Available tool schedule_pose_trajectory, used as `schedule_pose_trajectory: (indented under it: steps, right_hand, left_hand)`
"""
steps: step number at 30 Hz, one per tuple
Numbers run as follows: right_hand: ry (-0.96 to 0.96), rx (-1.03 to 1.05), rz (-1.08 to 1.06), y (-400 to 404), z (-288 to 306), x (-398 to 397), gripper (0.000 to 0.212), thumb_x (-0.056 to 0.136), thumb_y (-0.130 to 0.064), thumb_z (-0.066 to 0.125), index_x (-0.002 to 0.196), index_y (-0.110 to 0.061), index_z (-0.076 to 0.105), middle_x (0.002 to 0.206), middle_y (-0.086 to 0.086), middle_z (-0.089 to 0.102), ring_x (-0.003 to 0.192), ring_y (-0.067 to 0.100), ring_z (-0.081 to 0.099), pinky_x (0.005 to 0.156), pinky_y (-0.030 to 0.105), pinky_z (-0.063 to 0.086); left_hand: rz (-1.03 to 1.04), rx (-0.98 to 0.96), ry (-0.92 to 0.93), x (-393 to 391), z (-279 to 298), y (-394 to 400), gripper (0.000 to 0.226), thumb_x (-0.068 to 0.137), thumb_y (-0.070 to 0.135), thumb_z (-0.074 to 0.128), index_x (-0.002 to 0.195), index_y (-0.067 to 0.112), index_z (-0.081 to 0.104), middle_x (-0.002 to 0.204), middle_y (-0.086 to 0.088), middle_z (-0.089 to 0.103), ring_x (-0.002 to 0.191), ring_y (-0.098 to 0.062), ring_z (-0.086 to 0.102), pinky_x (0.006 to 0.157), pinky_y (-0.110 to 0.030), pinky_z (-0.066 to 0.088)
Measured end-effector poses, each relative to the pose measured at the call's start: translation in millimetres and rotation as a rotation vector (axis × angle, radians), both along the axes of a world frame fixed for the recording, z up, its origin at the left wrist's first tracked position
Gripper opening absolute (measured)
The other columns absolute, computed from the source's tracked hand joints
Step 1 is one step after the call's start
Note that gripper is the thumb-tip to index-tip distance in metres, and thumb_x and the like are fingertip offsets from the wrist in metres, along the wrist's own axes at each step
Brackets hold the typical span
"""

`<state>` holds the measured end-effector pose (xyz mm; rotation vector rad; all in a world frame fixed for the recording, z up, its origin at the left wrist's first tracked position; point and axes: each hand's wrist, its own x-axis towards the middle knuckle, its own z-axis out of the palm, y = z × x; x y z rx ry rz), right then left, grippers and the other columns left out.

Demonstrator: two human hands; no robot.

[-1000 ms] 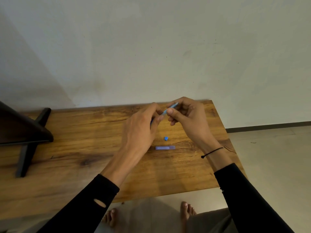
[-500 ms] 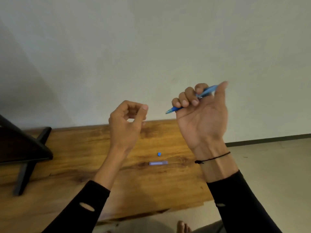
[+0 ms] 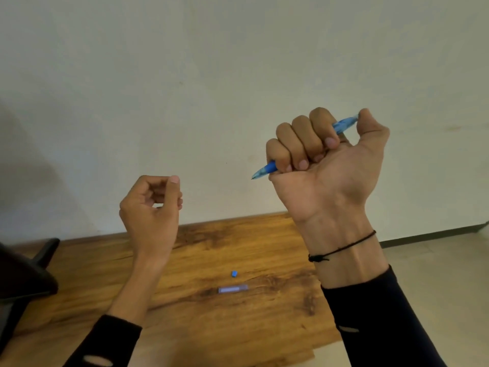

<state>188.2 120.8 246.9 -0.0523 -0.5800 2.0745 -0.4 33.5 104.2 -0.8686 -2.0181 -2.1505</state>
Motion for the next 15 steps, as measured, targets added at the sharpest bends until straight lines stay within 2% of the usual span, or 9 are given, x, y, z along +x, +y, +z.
schedule_pose_trajectory:
  steps: [7,15]
  right_hand:
    - [0.001,-0.027,0.024,-1.8,-0.8,-1.5,0.06,0.102,-0.058,0.03,0.056,-0.02,0.03,0.053,-0.006,0.014,0.049,0.013,0.01,0.046,0.027,0.015]
    - [0.006,-0.046,0.034,-1.6,-0.4,-3.4,0.061,0.103,-0.057,0.03,0.055,-0.02,0.03,0.051,-0.006,0.015,0.049,0.013,0.01,0.044,0.027,0.016]
  left_hand:
    - [-0.069,-0.045,0.051,10.1,-0.3,6.3,0.015,0.101,0.03,0.075,0.087,0.028,0.071,0.08,0.005,0.076,0.073,-0.019,0.074,0.072,-0.056,0.066]
    - [-0.096,-0.065,0.075,11.9,-5.4,6.8,0.015,0.1,0.035,0.075,0.086,0.032,0.071,0.08,0.011,0.075,0.074,-0.016,0.073,0.072,-0.049,0.066]
